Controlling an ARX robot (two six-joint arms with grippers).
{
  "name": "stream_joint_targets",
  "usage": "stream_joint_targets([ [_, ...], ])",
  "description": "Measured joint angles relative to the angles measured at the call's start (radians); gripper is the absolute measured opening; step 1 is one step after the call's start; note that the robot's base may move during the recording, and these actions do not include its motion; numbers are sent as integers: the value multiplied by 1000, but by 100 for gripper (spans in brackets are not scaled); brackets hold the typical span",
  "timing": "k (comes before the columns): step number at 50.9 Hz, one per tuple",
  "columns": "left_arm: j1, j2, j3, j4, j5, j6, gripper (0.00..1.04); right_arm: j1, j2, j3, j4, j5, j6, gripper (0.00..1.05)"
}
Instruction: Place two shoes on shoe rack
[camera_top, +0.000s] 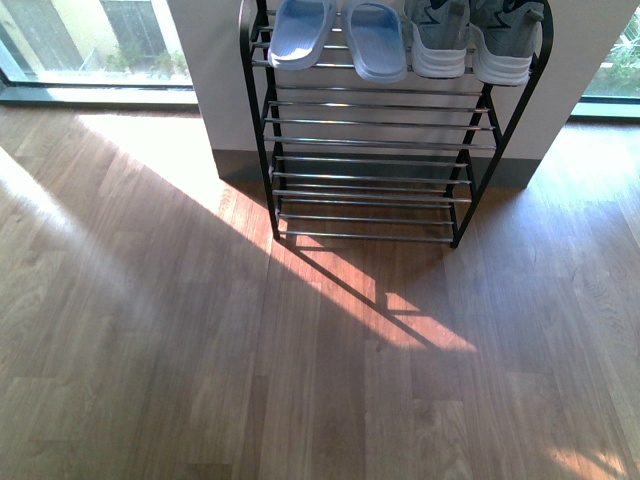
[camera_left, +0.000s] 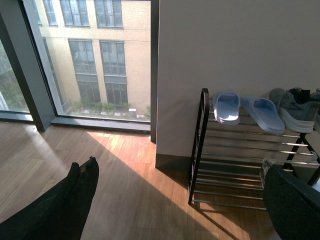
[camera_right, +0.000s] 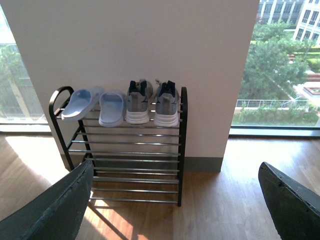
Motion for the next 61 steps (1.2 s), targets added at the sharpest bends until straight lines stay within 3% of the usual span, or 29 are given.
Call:
stream_joint_targets([
  [61, 0, 0, 0, 0, 0, 0, 95, 0, -1, 0, 0, 0, 0, 96],
])
